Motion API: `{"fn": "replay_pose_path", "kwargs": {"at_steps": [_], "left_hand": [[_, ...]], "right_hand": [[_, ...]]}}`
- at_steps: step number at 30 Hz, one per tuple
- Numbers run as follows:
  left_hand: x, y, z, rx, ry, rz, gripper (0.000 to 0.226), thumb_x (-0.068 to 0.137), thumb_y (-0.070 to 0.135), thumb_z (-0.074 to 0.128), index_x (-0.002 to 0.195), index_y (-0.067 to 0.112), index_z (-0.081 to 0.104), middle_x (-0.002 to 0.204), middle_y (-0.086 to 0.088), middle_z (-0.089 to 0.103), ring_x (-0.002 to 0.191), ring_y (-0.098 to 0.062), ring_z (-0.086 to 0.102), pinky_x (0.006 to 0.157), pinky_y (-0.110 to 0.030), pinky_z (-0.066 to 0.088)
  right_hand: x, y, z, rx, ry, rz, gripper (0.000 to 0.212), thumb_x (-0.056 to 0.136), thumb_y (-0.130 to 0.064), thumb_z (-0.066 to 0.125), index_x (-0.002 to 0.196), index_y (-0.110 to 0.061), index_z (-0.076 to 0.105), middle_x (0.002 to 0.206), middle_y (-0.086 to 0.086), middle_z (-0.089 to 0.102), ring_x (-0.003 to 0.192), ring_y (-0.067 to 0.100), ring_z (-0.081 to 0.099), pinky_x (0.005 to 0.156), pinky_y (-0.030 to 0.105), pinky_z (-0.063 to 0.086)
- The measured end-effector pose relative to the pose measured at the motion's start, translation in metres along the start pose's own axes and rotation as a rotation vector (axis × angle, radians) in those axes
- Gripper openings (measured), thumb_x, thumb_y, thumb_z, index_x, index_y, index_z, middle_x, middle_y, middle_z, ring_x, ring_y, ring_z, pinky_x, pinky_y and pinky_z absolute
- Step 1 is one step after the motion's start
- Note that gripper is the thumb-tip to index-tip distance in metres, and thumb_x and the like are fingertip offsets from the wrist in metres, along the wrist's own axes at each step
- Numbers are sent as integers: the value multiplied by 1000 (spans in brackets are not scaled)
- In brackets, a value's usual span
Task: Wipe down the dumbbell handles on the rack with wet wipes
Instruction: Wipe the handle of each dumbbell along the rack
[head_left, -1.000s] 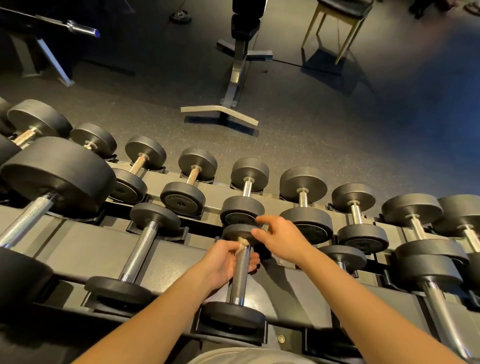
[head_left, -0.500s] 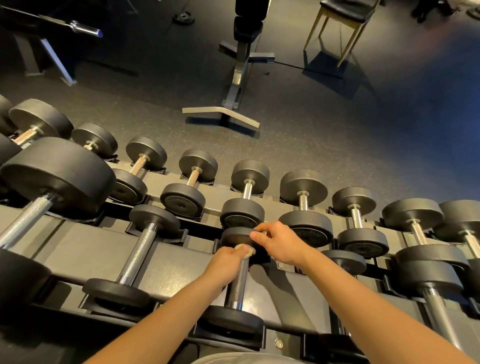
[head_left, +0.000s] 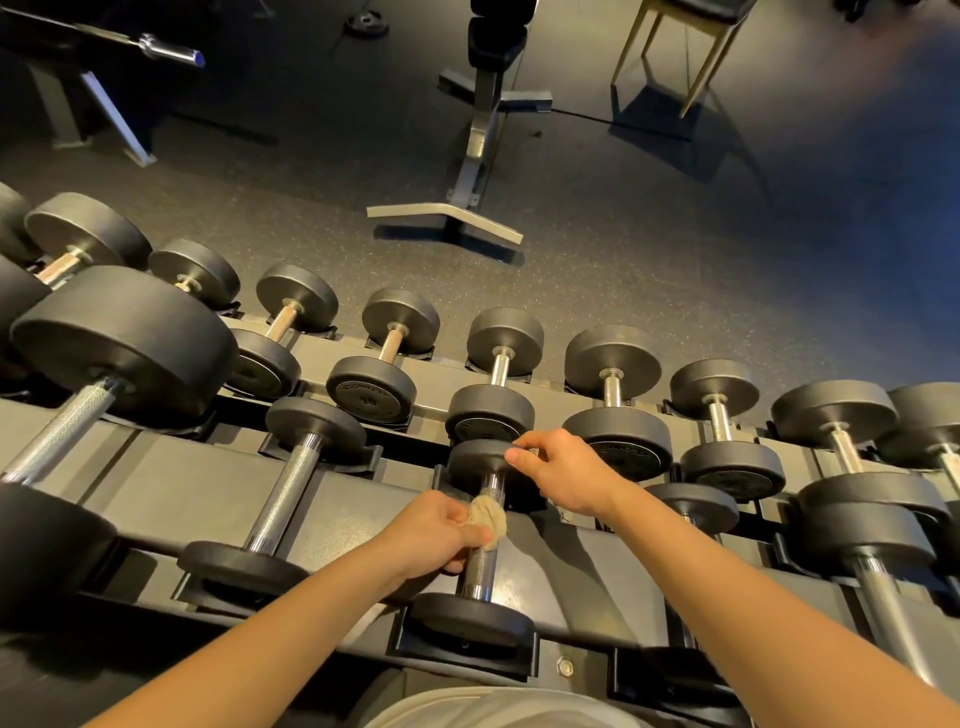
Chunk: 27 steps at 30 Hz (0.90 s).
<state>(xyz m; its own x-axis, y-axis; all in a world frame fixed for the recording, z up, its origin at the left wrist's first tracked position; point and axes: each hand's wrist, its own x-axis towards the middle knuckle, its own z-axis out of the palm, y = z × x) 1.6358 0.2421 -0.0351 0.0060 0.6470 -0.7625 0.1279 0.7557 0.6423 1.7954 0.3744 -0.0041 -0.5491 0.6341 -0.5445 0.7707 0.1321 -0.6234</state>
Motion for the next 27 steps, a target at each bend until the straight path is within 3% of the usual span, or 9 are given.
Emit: {"fn": "replay_pose_path", "kwargs": {"at_steps": [2, 6, 11, 14, 17, 19, 21, 24, 27], "left_hand": [[8, 6, 4, 53, 99, 3, 26, 100, 32, 64, 98, 8, 74, 86, -5, 74, 76, -14, 70, 71, -27, 56], [21, 14, 21, -382, 212, -6, 30, 105, 31, 56, 106, 7, 73, 96, -18, 76, 88, -30, 76, 88, -45, 62], [4, -9, 12, -573, 23, -87, 22, 103, 3, 54, 117, -4, 69, 110, -23, 75, 103, -34, 74, 90, -43, 61], [-11, -26, -5, -258, -93, -95, 27, 93, -7, 55, 103, 5, 78, 104, -15, 77, 96, -25, 74, 90, -39, 61], [-23, -19, -12, 142, -190, -38, 35, 92, 0, 61, 74, 25, 77, 74, 7, 70, 76, -9, 64, 73, -25, 50], [-18, -11, -8, 229, -56, -19, 26, 90, 2, 65, 95, 26, 74, 87, 5, 71, 84, -10, 66, 75, -26, 52], [-5, -9, -2, 60, 139, -25, 25, 89, 1, 67, 108, 17, 66, 104, -7, 71, 93, -18, 70, 79, -34, 61], [7, -4, 5, -334, 306, -21, 14, 91, 1, 70, 103, 4, 65, 106, -17, 73, 94, -24, 74, 76, -34, 63], [-1, -1, 10, -318, 340, 74, 10, 88, 8, 78, 94, 3, 72, 95, -11, 76, 91, -22, 74, 76, -30, 60]], "right_hand": [[1, 0, 0, -2, -1, 4, 28, 105, -41, 50, 117, -23, 68, 88, 7, 69, 84, 21, 66, 87, 45, 57], [1, 1, 2, -1, 14, 7, 27, 105, -42, 51, 116, -24, 68, 90, 3, 69, 83, 18, 66, 86, 44, 58], [1, 4, 3, 17, 24, 5, 26, 104, -41, 51, 116, -25, 68, 84, 3, 68, 78, 17, 65, 83, 43, 58], [2, 5, 4, 35, 23, 3, 24, 104, -41, 52, 115, -26, 68, 85, 5, 68, 79, 18, 65, 82, 42, 58], [2, 6, 6, 49, 29, 0, 25, 104, -42, 52, 115, -26, 68, 89, 5, 69, 82, 18, 66, 84, 41, 59], [2, 6, 5, 50, 31, 1, 25, 104, -42, 52, 115, -27, 68, 89, 4, 69, 82, 18, 66, 84, 41, 59], [2, 7, 6, 59, 35, 0, 23, 104, -42, 52, 114, -27, 68, 89, 5, 70, 82, 18, 66, 83, 40, 59], [-1, 7, 9, 80, 58, -6, 21, 104, -41, 52, 112, -28, 66, 87, 5, 69, 79, 18, 66, 80, 39, 58], [-2, 8, 13, 83, 92, -10, 23, 104, -41, 51, 113, -27, 67, 87, 2, 69, 79, 16, 65, 79, 37, 58]]}}
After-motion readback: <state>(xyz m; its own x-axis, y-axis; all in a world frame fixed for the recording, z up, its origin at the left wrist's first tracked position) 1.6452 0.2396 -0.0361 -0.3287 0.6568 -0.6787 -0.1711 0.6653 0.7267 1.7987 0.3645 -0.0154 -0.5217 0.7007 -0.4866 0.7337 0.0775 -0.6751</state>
